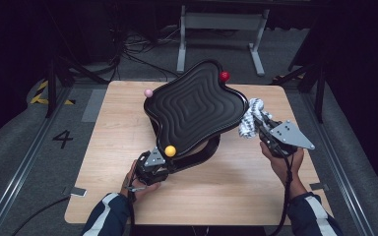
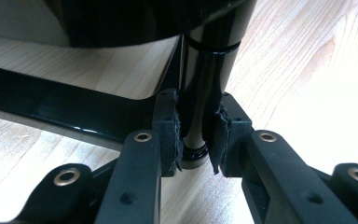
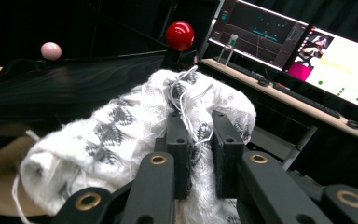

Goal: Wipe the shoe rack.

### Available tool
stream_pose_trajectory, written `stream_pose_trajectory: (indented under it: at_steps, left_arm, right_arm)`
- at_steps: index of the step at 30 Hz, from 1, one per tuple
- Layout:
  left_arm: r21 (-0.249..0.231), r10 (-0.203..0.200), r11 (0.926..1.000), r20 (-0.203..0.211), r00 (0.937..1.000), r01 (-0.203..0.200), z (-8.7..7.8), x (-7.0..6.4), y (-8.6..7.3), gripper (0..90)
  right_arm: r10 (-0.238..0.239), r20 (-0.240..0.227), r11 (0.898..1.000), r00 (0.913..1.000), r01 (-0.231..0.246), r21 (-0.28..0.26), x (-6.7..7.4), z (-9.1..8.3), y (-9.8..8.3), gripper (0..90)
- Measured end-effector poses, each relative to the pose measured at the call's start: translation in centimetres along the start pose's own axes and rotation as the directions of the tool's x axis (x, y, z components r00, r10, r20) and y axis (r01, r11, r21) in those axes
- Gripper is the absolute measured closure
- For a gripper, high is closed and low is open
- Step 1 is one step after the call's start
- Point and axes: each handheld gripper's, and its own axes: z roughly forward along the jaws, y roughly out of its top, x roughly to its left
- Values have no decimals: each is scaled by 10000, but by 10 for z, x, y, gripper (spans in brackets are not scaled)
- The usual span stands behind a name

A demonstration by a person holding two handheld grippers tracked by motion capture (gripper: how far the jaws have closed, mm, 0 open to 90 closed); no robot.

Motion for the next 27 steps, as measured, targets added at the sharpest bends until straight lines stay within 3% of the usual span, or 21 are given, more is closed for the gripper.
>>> stream_pose_trajectory:
  at_steps: [2, 7, 14, 22, 27]
  left_arm:
    - [11, 91, 10000, -18, 10000, -91, 0, 0, 0, 737]
    - [55, 110, 9999, -10, 9999, -110, 1, 1, 1, 737]
    - [-45, -59, 10000, 53, 10000, 60, 2, 0, 1, 737]
    - [-77, 94, 9999, 19, 10000, -93, 4, -1, 2, 738]
    - [-87, 134, 9999, 66, 9999, -134, 6, -4, 3, 739]
  right_arm:
    - [-219, 201, 9998, 9996, 219, 16, 0, 4, 1, 805]
    - [37, 46, 9999, 10000, -37, 102, -5, 10, 1, 801]
    - [-302, -546, 9995, 9981, 299, -65, -2, 5, 6, 803]
    - [-1106, -1496, 9937, 9825, 1123, 32, 21, -1, 9, 801]
    - [-1081, -2045, 9935, 9729, 1130, 122, 35, 5, 7, 802]
